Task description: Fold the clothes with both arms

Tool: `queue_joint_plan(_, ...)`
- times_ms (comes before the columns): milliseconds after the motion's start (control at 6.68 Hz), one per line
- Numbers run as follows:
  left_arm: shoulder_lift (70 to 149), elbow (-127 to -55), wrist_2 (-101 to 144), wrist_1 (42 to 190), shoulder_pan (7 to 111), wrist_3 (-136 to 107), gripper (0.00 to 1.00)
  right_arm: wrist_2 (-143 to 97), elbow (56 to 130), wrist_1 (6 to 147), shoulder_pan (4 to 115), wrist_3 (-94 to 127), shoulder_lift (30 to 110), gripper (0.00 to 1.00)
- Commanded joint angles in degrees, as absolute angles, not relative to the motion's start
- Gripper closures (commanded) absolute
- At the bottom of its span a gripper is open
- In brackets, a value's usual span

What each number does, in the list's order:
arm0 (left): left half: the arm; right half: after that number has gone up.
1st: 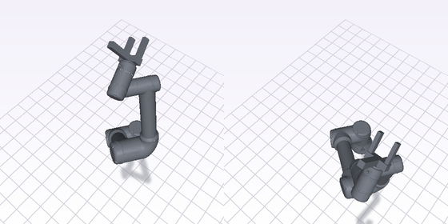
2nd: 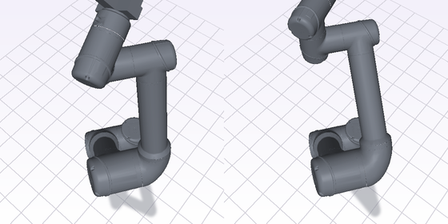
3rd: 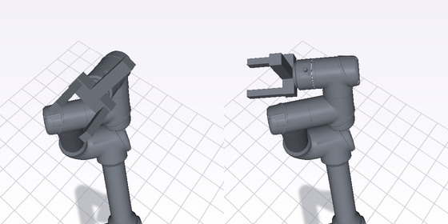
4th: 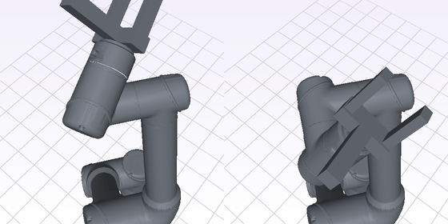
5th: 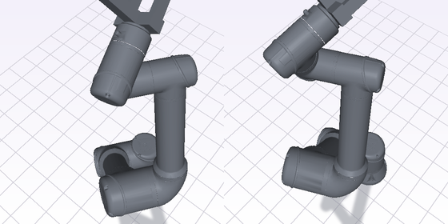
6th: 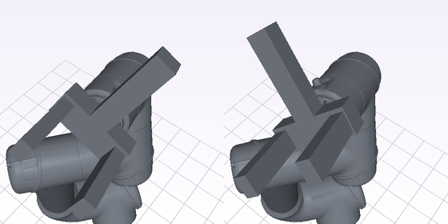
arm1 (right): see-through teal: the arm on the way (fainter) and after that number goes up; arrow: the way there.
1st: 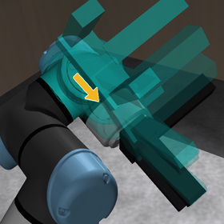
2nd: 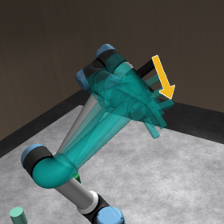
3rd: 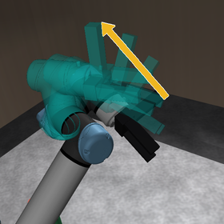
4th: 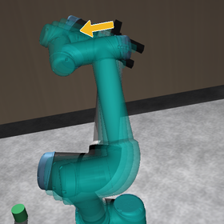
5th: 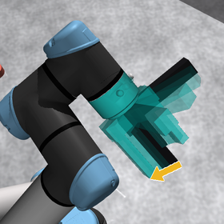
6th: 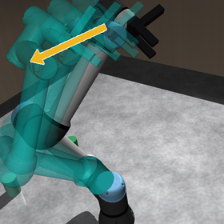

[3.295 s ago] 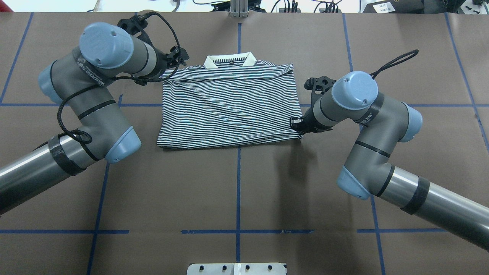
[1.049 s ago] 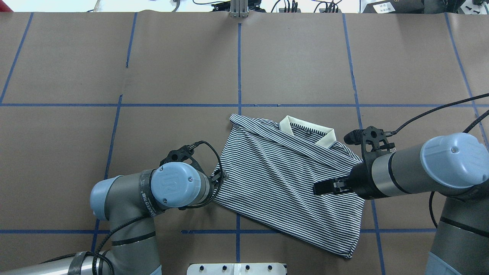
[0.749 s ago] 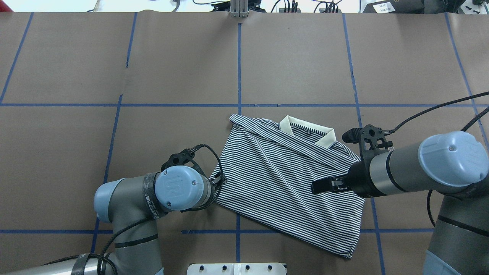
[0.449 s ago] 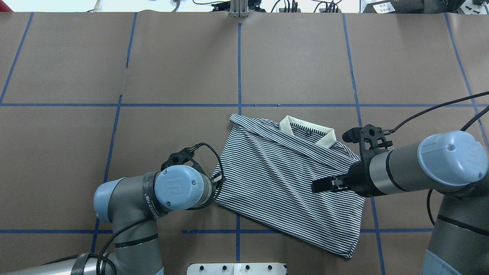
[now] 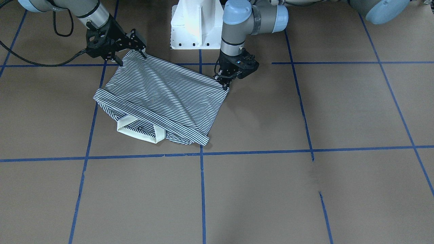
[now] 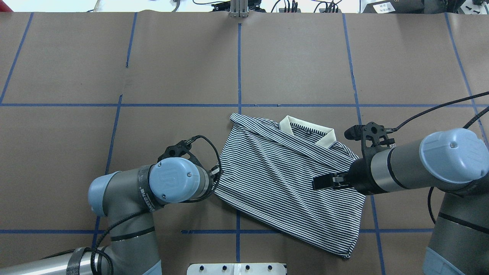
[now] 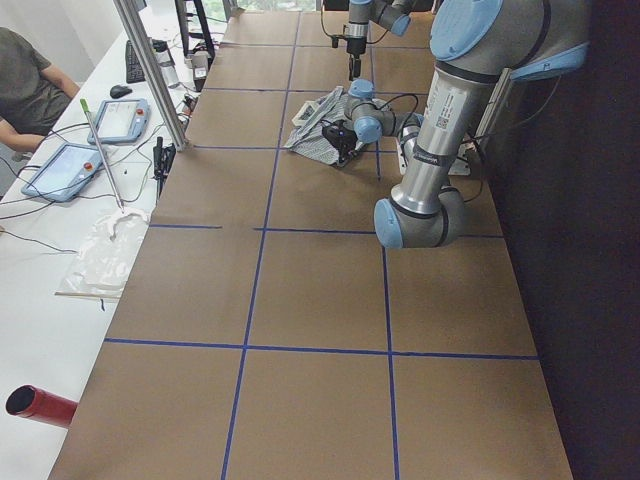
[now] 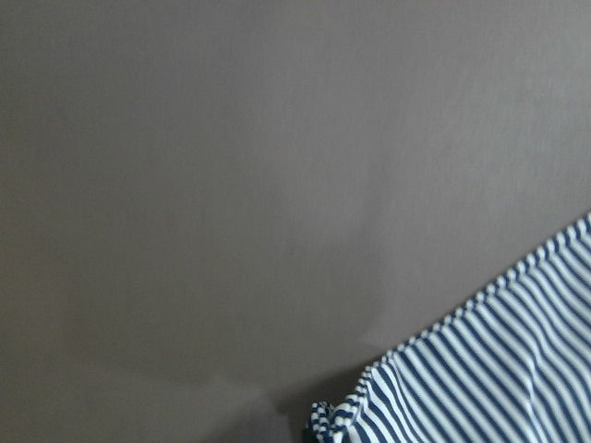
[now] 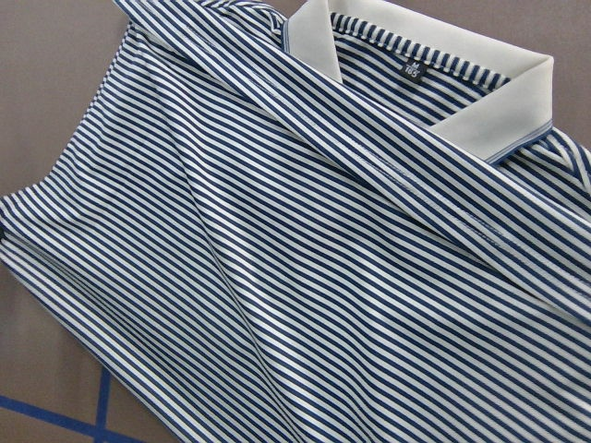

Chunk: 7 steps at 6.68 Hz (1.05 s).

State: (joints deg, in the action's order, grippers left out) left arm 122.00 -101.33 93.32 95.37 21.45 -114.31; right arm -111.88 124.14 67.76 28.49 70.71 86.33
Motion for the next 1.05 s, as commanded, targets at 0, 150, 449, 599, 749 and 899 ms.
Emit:
queue_joint_plan(0,122.6,-98.0,93.0,95.4,28.4,-111.1,1.00,-112.0,124.1,67.8,28.9,70.8,86.3,0.00)
queue_joint_plan(150,124.2,-96.3,90.6,95.9,32.9,-106.1,1.00,-111.8,124.1,67.8,29.2,70.8,86.5,0.00)
queue_joint_plan(449,132.8,-80.3,88.9,108.4,39.0,-99.0,1.00,-111.5,123.7,67.8,29.4,70.8,86.6,0.00)
queue_joint_plan(599,135.2,-75.0,86.9,112.5,39.2,-95.3,1.00,-111.5,123.5,67.8,29.2,70.8,86.3,0.00)
queue_joint_plan(749,136.7,-71.8,84.1,116.8,39.2,-93.2,1.00,-111.4,123.5,67.8,29.3,70.8,86.3,0.00)
queue_joint_plan(899,139.5,-65.8,81.9,122.8,39.2,-90.6,1.00,-111.4,123.4,67.8,29.4,70.7,86.5,0.00)
